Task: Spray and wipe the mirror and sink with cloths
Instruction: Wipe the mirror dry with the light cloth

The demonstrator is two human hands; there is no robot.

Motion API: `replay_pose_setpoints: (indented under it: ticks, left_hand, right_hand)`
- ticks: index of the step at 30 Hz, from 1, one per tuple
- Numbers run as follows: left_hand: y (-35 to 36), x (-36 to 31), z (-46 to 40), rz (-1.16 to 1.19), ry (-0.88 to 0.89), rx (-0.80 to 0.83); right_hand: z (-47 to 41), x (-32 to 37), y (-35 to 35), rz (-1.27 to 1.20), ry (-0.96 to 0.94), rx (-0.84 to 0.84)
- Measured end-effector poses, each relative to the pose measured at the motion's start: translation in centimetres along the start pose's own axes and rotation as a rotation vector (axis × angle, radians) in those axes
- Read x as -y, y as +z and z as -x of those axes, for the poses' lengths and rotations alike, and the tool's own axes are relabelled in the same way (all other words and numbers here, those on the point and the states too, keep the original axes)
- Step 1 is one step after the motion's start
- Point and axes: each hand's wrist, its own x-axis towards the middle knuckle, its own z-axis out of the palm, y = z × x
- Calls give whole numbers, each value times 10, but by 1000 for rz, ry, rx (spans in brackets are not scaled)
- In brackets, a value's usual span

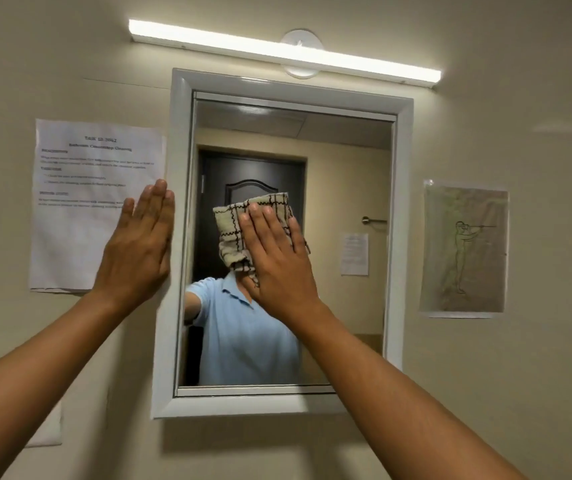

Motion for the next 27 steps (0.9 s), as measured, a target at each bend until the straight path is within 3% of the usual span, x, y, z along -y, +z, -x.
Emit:
replay_pose_setpoints:
  ticks: [10, 18, 22, 27]
  left_hand:
    - [3, -1, 7, 27, 7, -18]
    - [3, -4, 23, 21, 17, 17]
    - [1, -7, 31, 26, 10, 45]
    - [2, -9, 38, 41, -15, 63]
  right_hand:
    - [32, -87, -14, 7, 383, -73]
    - [85, -38, 4, -91, 659, -136]
    - [73, -6, 10, -100, 668, -102]
    - [26, 33, 8, -124, 491, -63]
